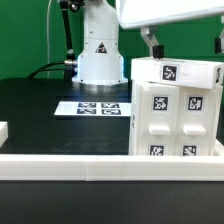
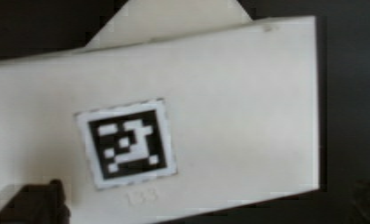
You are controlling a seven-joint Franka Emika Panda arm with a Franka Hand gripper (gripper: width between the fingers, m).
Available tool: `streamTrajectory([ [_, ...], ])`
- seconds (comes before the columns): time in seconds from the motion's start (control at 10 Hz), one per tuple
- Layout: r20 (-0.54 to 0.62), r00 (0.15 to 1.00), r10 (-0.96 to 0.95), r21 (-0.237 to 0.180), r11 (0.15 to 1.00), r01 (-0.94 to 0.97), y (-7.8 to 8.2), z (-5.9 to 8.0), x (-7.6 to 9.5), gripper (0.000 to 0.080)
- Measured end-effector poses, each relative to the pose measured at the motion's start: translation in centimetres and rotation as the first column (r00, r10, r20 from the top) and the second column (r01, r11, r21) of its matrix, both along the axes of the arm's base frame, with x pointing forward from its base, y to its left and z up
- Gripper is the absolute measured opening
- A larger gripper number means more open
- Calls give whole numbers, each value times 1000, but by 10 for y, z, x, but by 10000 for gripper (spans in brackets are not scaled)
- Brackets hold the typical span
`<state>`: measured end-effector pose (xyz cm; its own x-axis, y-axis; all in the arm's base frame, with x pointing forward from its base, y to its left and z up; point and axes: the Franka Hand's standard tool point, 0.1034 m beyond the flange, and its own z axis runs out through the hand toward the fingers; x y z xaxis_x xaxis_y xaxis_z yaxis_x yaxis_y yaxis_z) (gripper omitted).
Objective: Assemble cabinet
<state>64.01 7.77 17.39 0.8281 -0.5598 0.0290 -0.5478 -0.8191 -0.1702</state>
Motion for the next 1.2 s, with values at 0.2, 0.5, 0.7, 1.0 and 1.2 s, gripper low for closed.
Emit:
streamTrajectory([
  [0.2, 20, 983, 182, -29, 983, -181, -2, 0, 0, 797],
  [0.5, 31, 830, 556, -137, 825, -548, -4, -2, 0, 797],
  [0.7, -8, 650, 760, -193, 637, -746, -3, -5, -1, 797],
  [1.0, -50, 450, 892, -242, 426, -872, -5, -5, 0, 797],
  [1.2, -76, 335, 939, -253, 307, -917, -8, -6, 0, 797],
])
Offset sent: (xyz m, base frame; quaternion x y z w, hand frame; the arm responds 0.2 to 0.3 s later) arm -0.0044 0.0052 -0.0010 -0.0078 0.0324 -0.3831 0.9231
